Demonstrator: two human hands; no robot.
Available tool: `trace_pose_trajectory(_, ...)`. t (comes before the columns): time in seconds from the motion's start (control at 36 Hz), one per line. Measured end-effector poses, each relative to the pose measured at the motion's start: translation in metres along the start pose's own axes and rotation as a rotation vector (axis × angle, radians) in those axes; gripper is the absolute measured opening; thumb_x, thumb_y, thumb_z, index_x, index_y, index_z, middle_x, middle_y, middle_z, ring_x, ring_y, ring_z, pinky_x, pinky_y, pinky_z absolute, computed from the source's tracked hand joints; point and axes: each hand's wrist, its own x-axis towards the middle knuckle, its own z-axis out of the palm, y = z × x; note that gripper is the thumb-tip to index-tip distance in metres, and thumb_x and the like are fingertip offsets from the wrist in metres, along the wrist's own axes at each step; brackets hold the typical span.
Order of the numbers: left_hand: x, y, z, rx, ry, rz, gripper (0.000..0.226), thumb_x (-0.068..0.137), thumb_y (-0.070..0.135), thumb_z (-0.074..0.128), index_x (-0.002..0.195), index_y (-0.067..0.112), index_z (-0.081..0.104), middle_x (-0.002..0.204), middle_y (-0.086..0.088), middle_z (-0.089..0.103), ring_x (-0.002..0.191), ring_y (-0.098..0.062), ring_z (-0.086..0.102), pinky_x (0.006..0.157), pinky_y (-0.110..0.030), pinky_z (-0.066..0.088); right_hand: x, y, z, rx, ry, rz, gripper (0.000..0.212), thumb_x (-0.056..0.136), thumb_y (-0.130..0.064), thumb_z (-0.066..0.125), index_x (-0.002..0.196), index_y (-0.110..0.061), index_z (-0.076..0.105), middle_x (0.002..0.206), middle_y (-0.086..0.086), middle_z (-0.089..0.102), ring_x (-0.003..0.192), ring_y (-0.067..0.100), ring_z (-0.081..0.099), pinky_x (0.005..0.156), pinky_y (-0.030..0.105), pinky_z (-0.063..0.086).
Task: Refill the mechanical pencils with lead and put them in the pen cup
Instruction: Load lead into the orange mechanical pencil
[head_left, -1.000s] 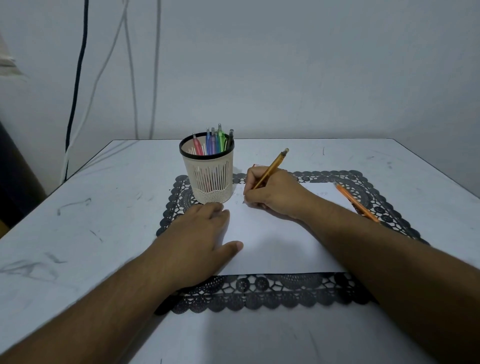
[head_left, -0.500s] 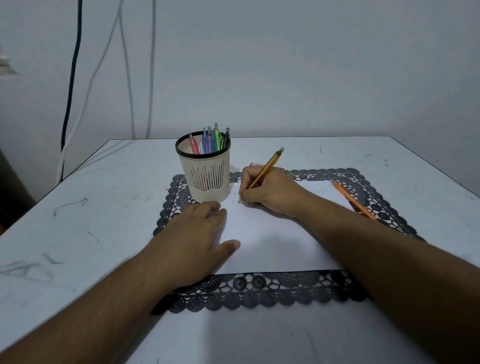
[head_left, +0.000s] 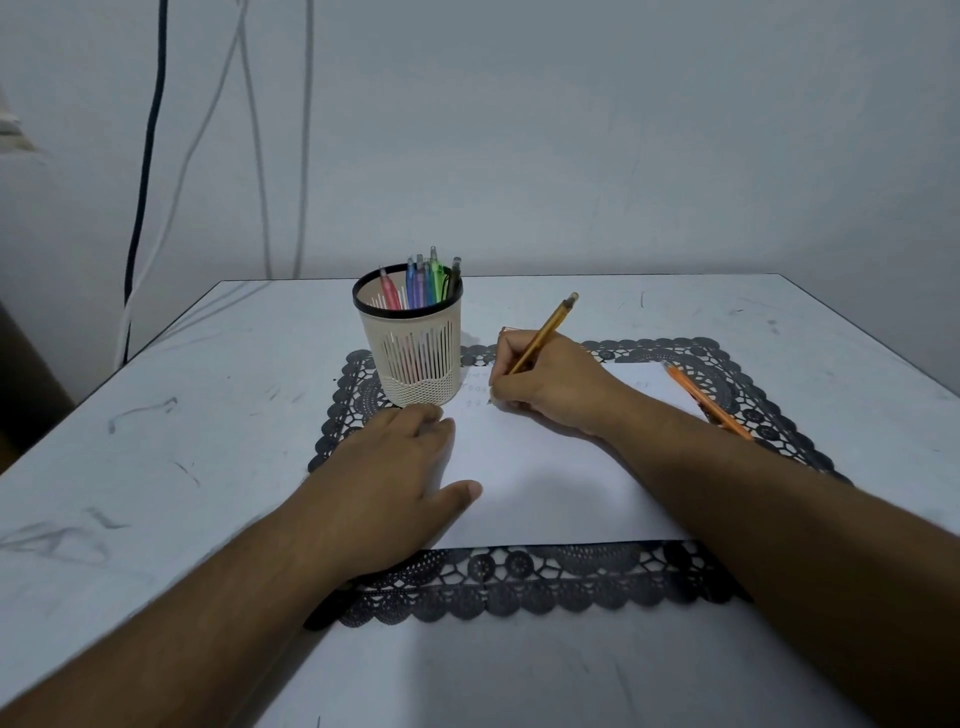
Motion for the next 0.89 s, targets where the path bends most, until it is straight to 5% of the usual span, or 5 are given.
trace_pose_trajectory(0.69,0.0010,-0.0009,0.0024,-0.005,0.022,0.008,0.073,0.099,0.067,0.039,0.159,0.027,0.028,0.167,0.009,0.020,0.151,-0.014,0.018,0.124,-0.036,0.024,-0.0015,-0.0009,-0.0011,0.027,0.010,0.013,0.027,0.082,0.013,0.065,0.067,-0.008,0.057,0.060,0.006,0.052,0.054,0.015,0.050,0.056,0.026,0.046)
trace_pose_trajectory(0.89,0.0010,-0.0027,0.0036,-0.015,0.024,0.011,0.070,0.099,0.066,0.040,0.156,0.026,0.033,0.166,0.009,0.022,0.150,-0.014,0.020,0.123,-0.036,0.025,-0.0040,-0.0026,0.0026,0.051,-0.044,-0.007,0.027,0.080,0.016,0.065,0.067,-0.007,0.063,0.071,0.011,0.056,0.061,0.019,0.053,0.059,0.028,0.048)
